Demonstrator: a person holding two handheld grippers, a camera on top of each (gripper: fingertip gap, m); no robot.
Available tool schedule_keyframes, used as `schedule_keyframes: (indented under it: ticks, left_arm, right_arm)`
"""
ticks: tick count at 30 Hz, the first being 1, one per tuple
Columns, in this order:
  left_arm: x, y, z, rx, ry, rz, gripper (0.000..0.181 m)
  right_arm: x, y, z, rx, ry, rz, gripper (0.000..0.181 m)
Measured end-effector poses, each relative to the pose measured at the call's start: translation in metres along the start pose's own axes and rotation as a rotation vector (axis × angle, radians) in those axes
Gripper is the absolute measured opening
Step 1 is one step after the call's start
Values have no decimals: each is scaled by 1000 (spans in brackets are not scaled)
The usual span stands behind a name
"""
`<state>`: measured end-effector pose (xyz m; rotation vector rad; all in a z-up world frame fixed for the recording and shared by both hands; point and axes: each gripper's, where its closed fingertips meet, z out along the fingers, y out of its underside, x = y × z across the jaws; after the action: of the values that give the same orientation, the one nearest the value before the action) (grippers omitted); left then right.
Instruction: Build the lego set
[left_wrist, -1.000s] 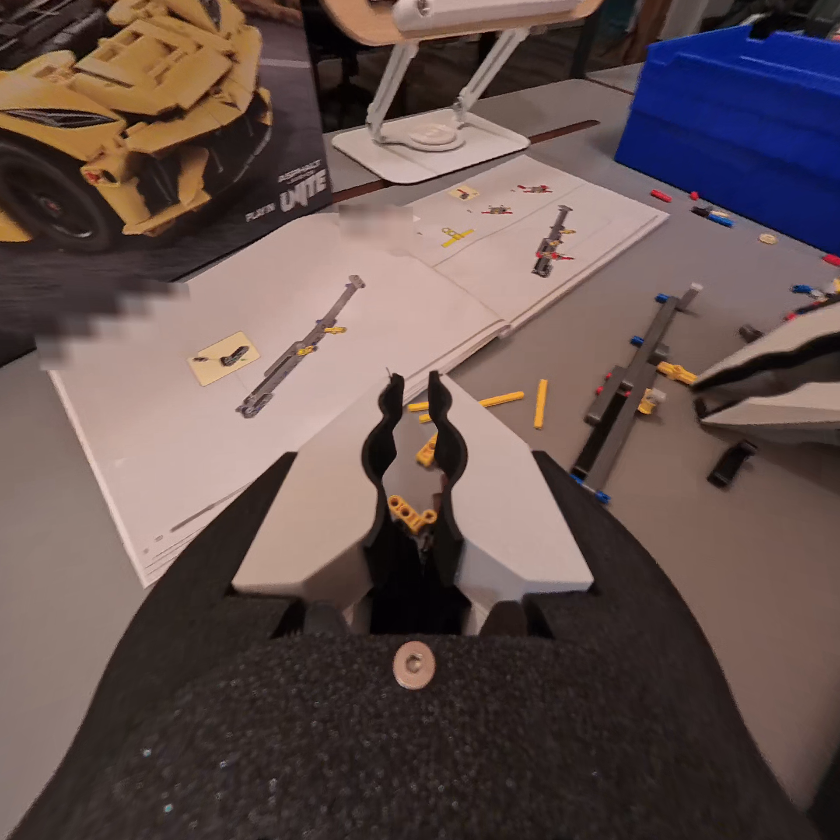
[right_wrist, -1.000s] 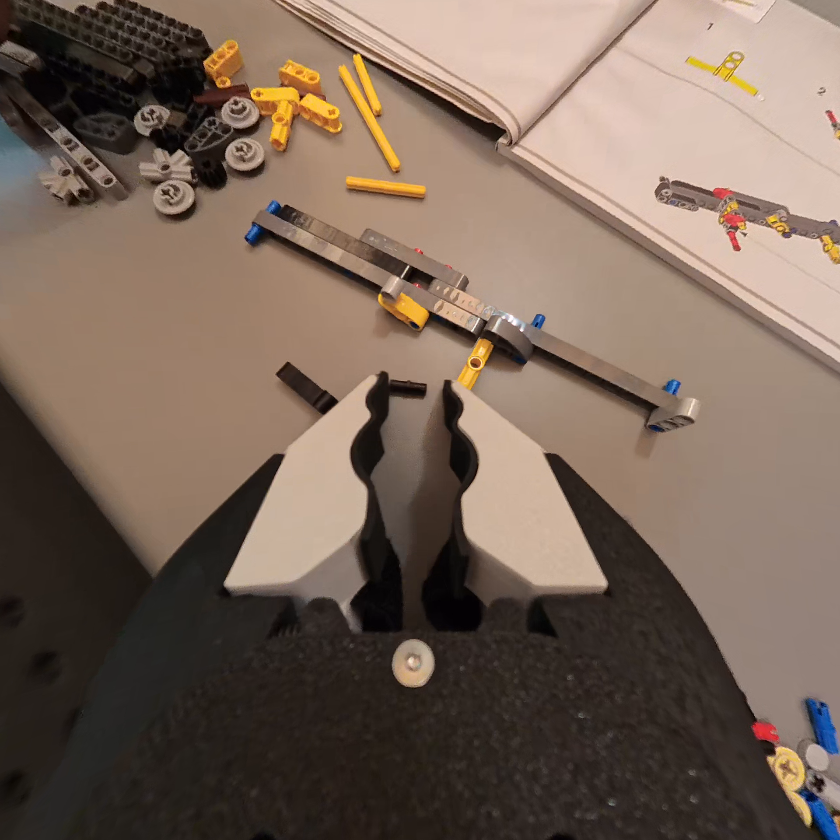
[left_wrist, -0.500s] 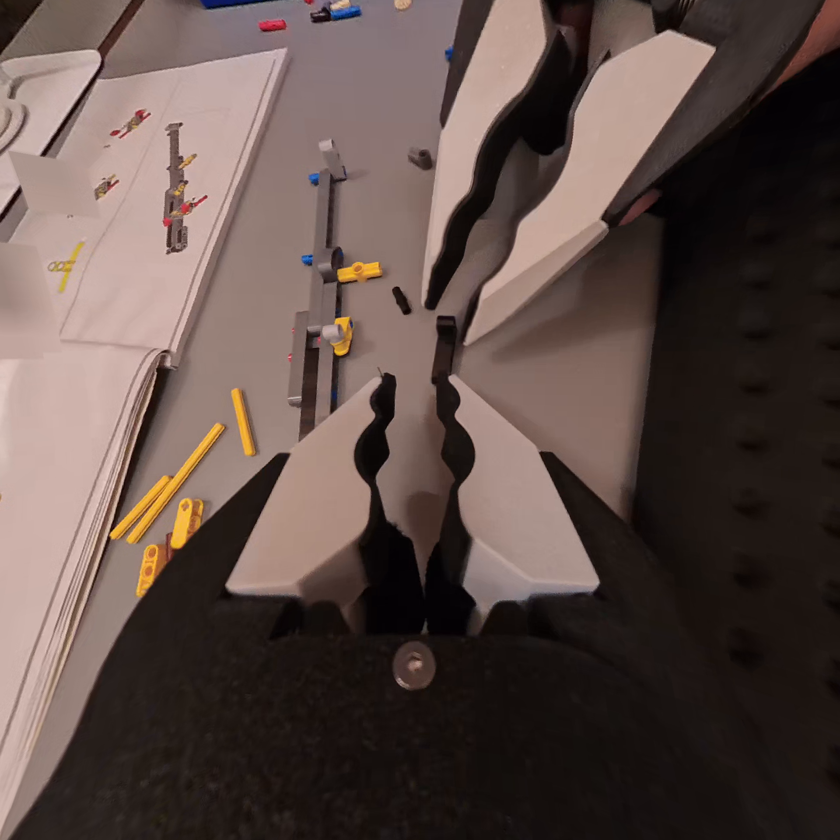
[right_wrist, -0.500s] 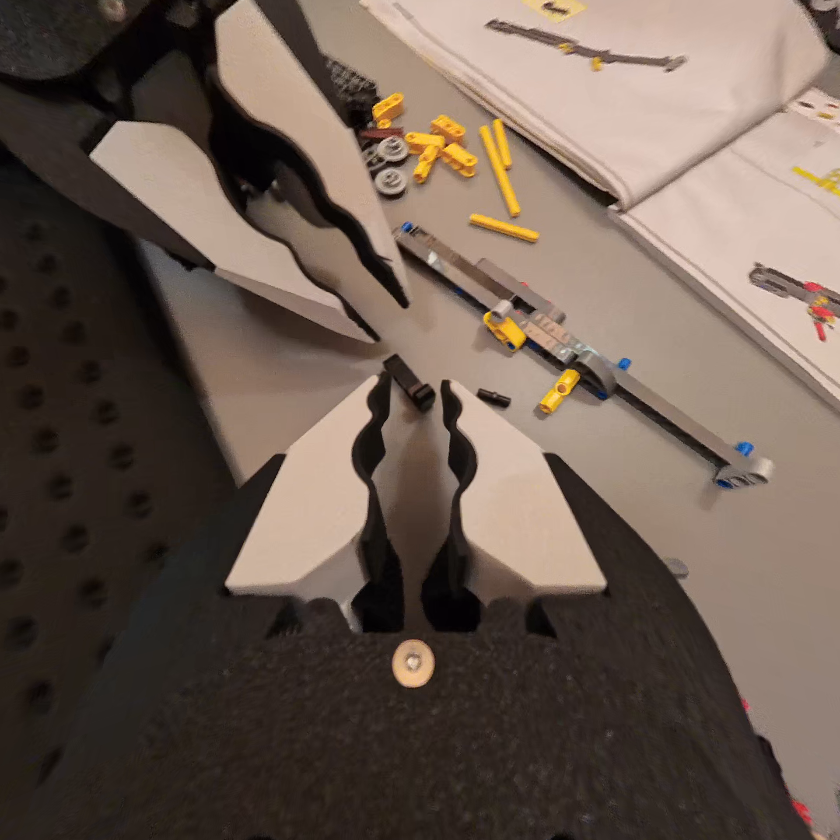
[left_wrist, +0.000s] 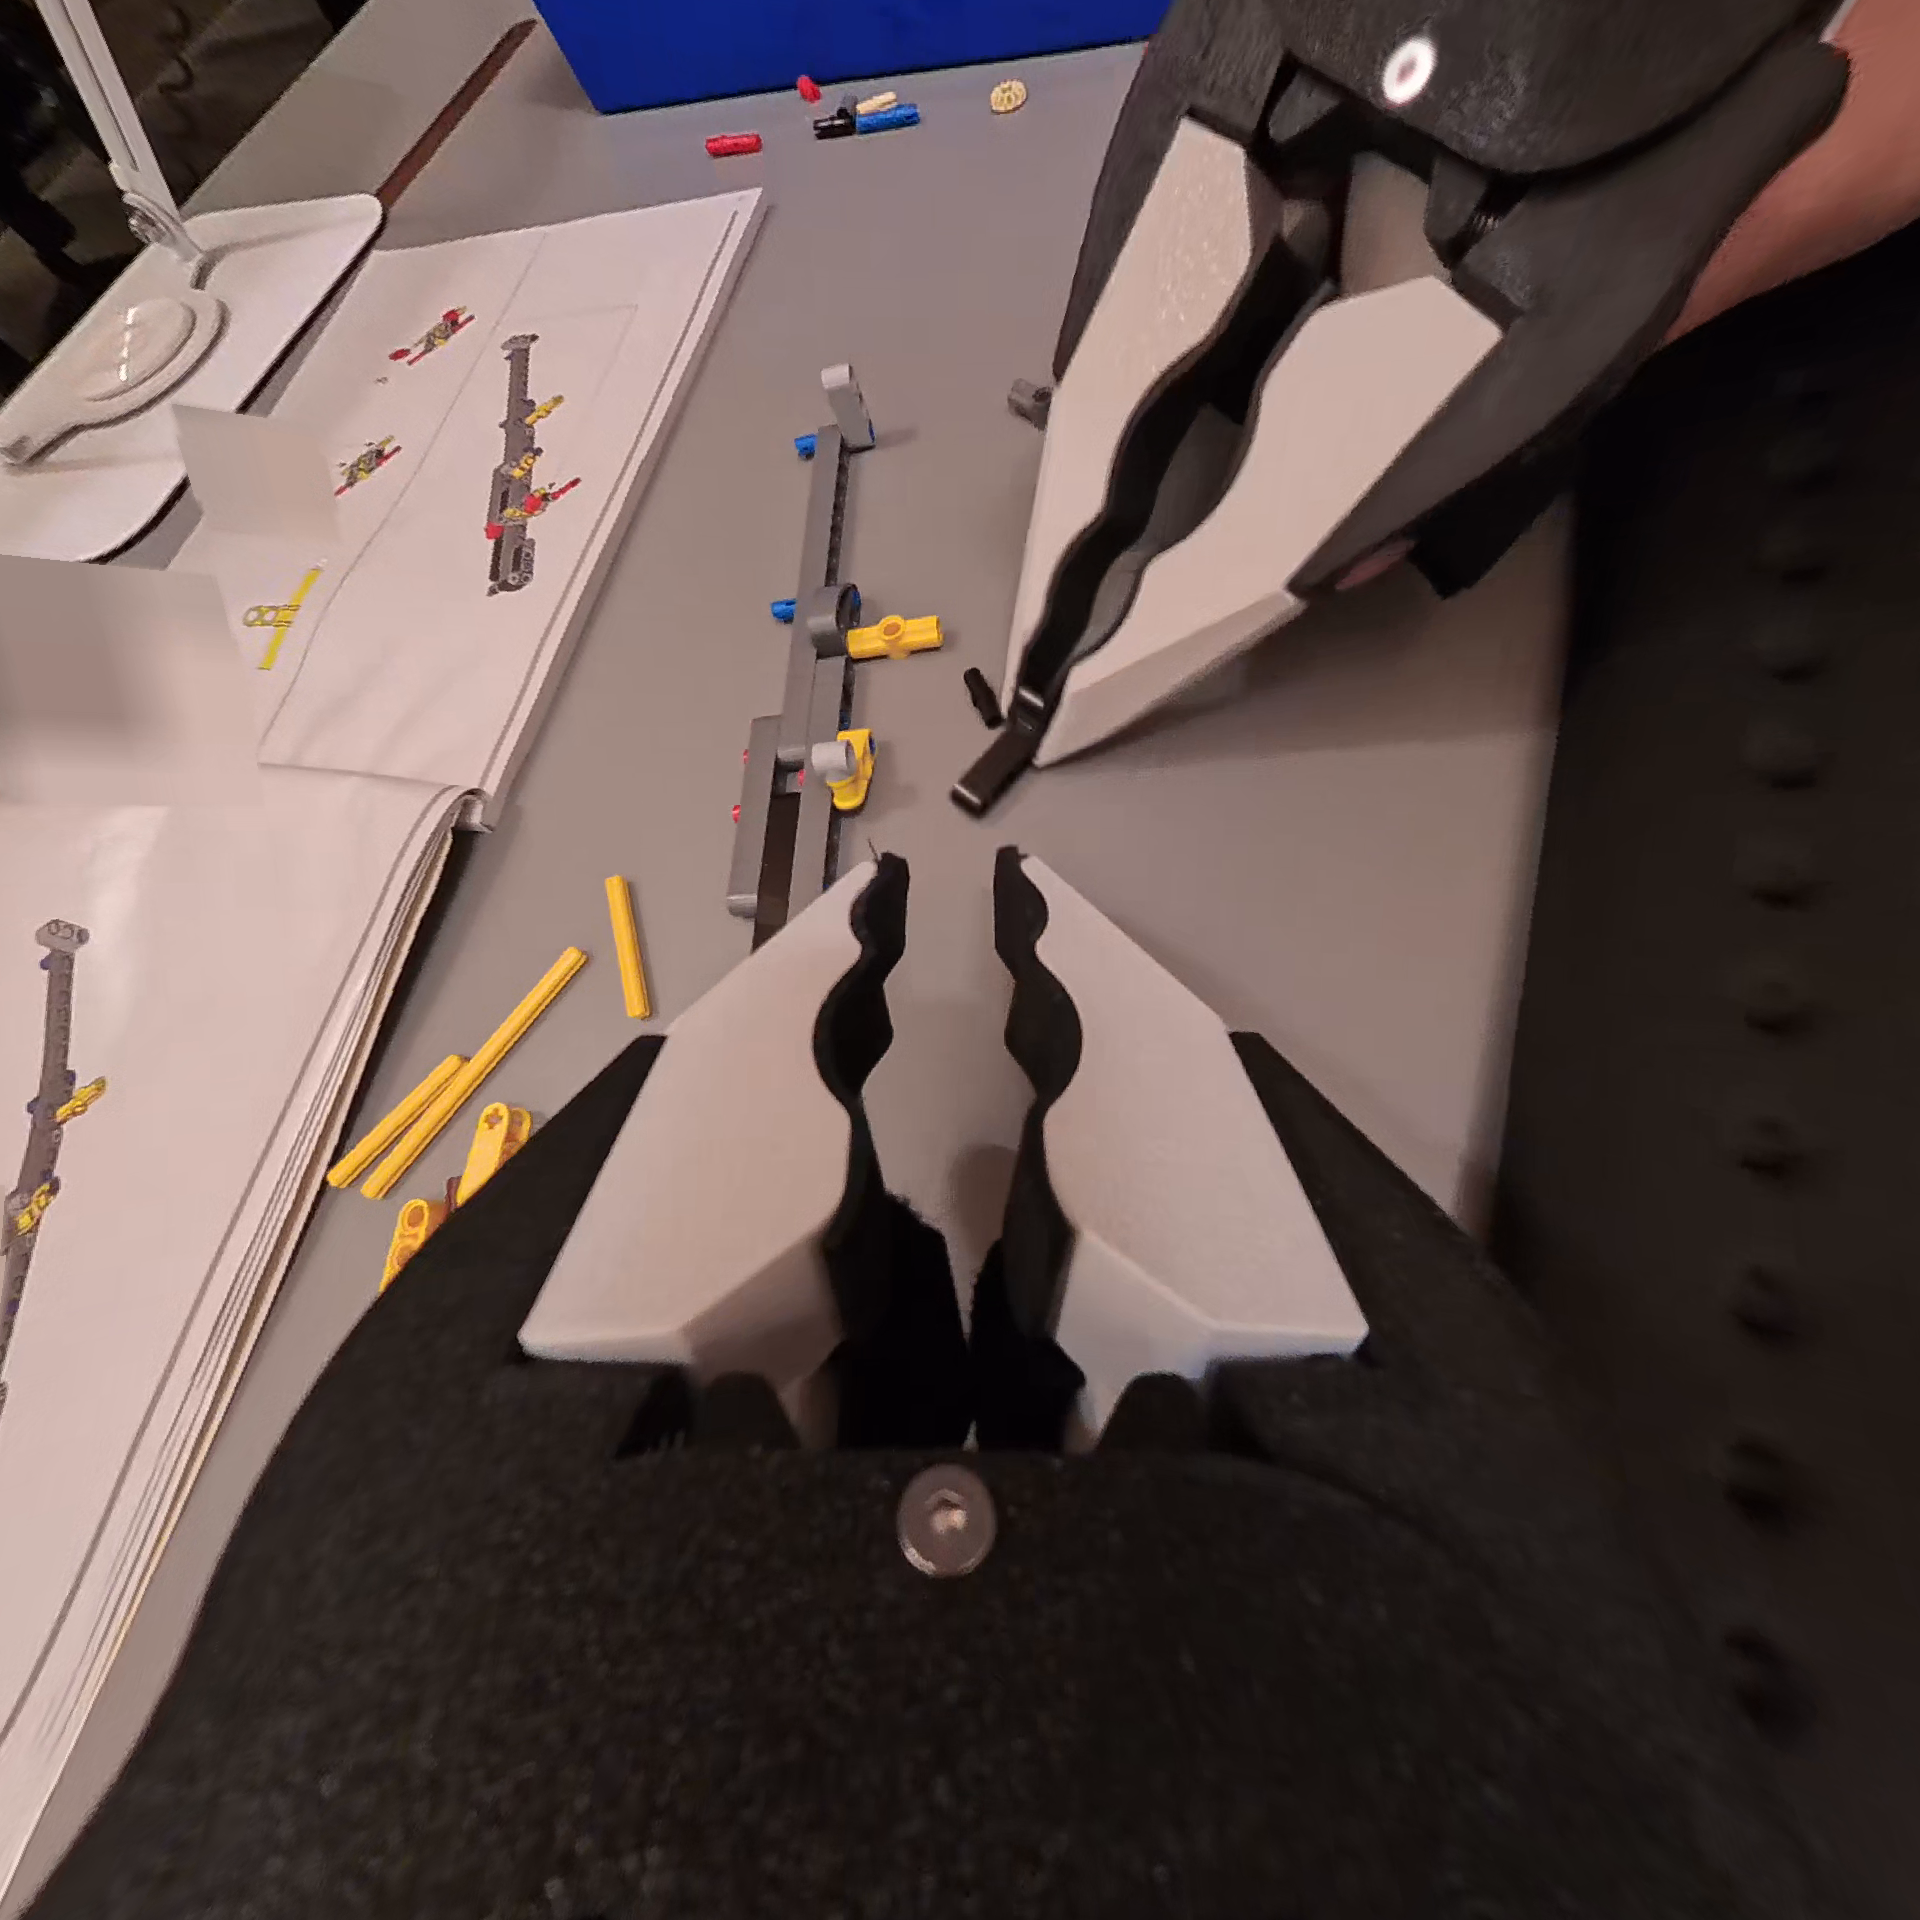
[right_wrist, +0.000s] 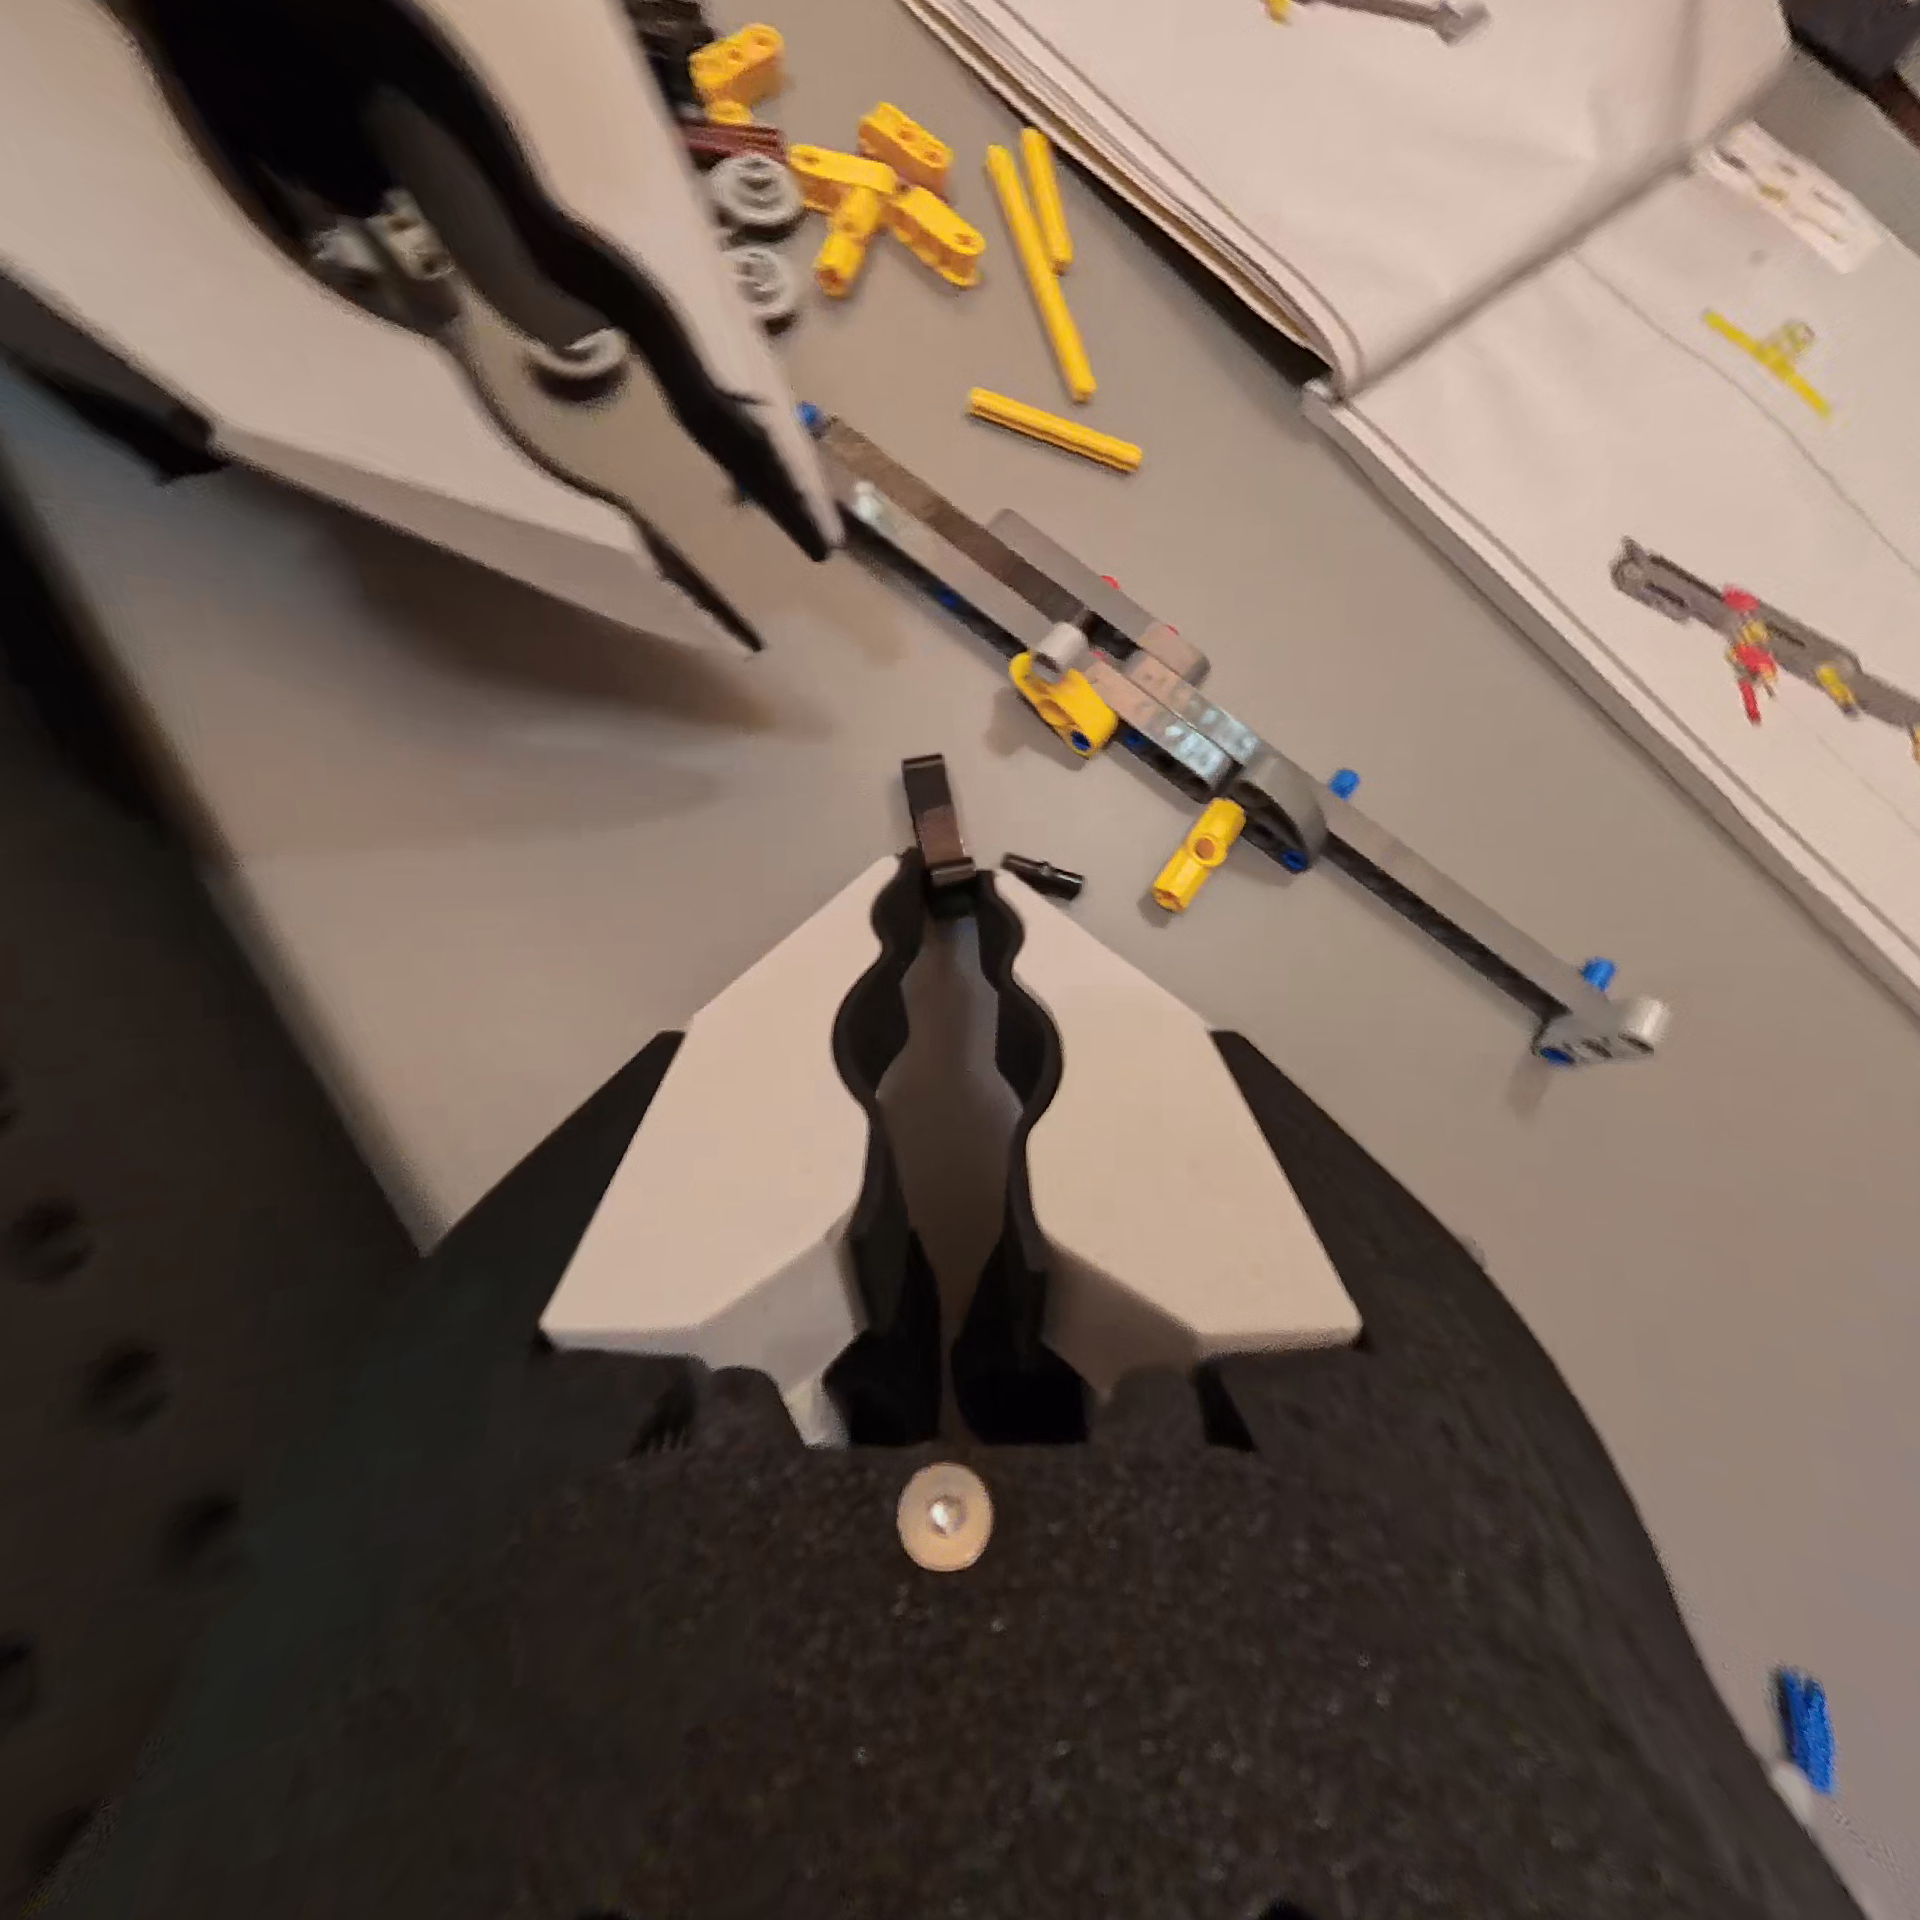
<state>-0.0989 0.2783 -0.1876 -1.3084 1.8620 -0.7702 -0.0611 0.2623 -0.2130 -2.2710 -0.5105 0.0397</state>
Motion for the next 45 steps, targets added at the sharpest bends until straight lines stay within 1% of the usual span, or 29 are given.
schedule_keyframes:
  ticks: [2, 6, 8, 11, 14, 17, 19, 20, 23, 26, 27, 28, 29, 30, 32, 36, 38, 40, 42, 45]
  left_arm:
    - [1, 3, 0, -13, 0, 8, 15]
    - [1, 3, 0, -11, -9, 22, 15]
    - [1, 2, -1, -7, -5, 14, 15]
    - [-1, 4, -2, -9, -1, -10, 15]
    - [-2, 4, -2, -5, -3, -20, 15]
    - [-4, 6, -3, -13, -6, -24, 15]
    - [-6, 8, -7, -10, -15, -39, 16]
    - [-7, 8, -10, -2, -13, -53, 16]
    - [-9, 8, -17, 26, -12, -88, 16]
    - [-9, 7, -18, 35, 1, -95, 16]
    - [-8, 6, -17, 36, 5, -90, 16]
    - [-7, 7, -16, 33, 8, -86, 16]
    - [-6, 8, -16, 26, 8, -82, 16]
    - [-6, 10, -15, 16, 4, -76, 16]
    - [-7, 14, -13, -4, -12, -59, 16]
    - [-10, 17, -12, -18, -27, -52, 16]
    - [-10, 18, -12, -19, -30, -51, 16]
    - [-10, 18, -12, -21, -32, -49, 16]
    - [-10, 19, -12, -24, -32, -44, 16]
    - [-9, 19, -12, -26, -30, -39, 16]
  right_arm:
    - [2, 0, 1, -24, 26, 83, 9]
    - [1, 1, -1, -99, 83, 70, 11]
    - [-11, 0, -2, -111, 13, 62, 19]
    - [-14, 5, -6, -127, -46, 85, 27]
    - [-20, -2, -3, -92, -96, 131, 27]
    - [-40, -12, 0, -82, -197, 154, 26]
    - [-53, -23, -3, -34, -264, 161, 28]
    - [-52, -25, -6, -21, -266, 164, 27]
    - [-29, -23, -14, -2, -173, 105, 27]
    - [-17, -18, -11, 0, -127, -76, 33]
    - [-15, -13, -9, -31, -136, -111, 31]
    - [-17, -8, -6, -70, -193, -109, 32]
    - [-21, -4, -3, -115, -271, -86, 43]
    - [-23, -6, -1, -128, -329, -72, 48]
    - [-27, -14, 2, -92, -354, -112, 47]
    - [-27, -21, 7, -53, -228, -264, 24]
    - [-25, -24, 6, -43, -197, -271, 22]
    - [-30, -27, 3, -31, -233, -233, 22]
    - [-32, -30, 0, -18, -225, -231, 19]
    - [-35, -28, 4, -48, -230, -236, 19]
